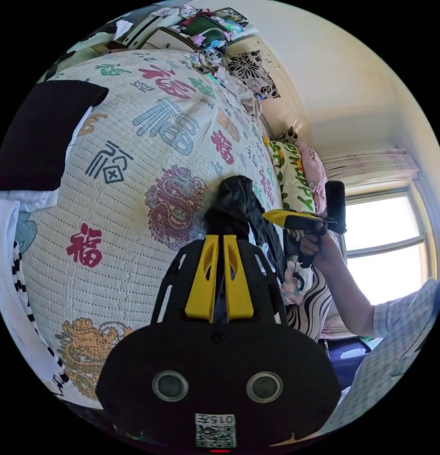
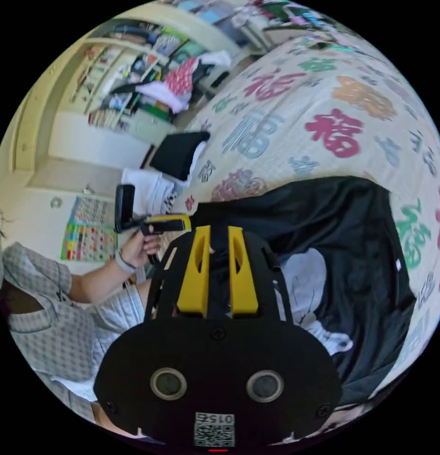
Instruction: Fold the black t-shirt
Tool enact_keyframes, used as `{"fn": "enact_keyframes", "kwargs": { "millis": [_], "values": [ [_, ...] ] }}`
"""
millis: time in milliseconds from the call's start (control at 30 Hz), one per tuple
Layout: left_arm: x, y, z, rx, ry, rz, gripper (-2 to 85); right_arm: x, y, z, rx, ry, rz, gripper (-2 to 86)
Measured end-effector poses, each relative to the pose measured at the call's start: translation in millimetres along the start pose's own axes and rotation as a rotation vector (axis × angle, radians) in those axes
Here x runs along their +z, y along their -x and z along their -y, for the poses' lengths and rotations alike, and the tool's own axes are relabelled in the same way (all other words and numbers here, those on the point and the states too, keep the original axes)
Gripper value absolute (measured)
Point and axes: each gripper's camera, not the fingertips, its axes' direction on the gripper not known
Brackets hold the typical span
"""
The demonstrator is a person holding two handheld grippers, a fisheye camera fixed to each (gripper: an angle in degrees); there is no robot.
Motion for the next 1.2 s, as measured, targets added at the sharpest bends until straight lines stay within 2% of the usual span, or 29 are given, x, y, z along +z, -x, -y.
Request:
{"fn": "enact_keyframes", "kwargs": {
  "millis": [133, 267, 367, 500, 700, 733, 833, 967, 1100, 1200],
  "values": [
    [-24, 21, 3, 0.010, 0.069, -0.010, -0.4, 63, 16, 47, -0.075, 0.176, -0.066, 10.4],
    [-51, 41, 1, -0.017, 0.078, -0.022, -0.5, 105, 10, 72, -0.065, 0.285, -0.137, 2.8],
    [-75, 55, 3, -0.036, 0.053, -0.036, -0.6, 93, 3, 76, -0.016, 0.182, -0.067, 1.4],
    [-112, 72, 11, -0.099, -0.053, -0.135, -0.7, 45, -1, 88, 0.045, -0.084, 0.044, 0.4],
    [-167, 119, 34, -0.313, -0.297, -0.264, -0.8, 37, 11, 183, -0.010, -0.238, -0.088, -0.3],
    [-174, 130, 37, -0.364, -0.344, -0.293, -0.8, 44, 10, 195, -0.009, -0.229, -0.091, -0.3],
    [-187, 147, 46, -0.456, -0.379, -0.214, -0.7, 92, 1, 246, 0.000, -0.094, -0.105, -0.1],
    [-189, 154, 57, -0.463, -0.355, -0.177, -0.7, 137, 0, 280, -0.007, 0.056, -0.275, 1.2],
    [-195, 156, 56, -0.474, -0.384, -0.210, -0.3, 145, 10, 297, -0.082, 0.170, -0.428, 6.4],
    [-203, 147, 55, -0.451, -0.383, -0.175, -0.3, 121, 9, 298, -0.091, 0.138, -0.440, 6.9]
  ]
}}
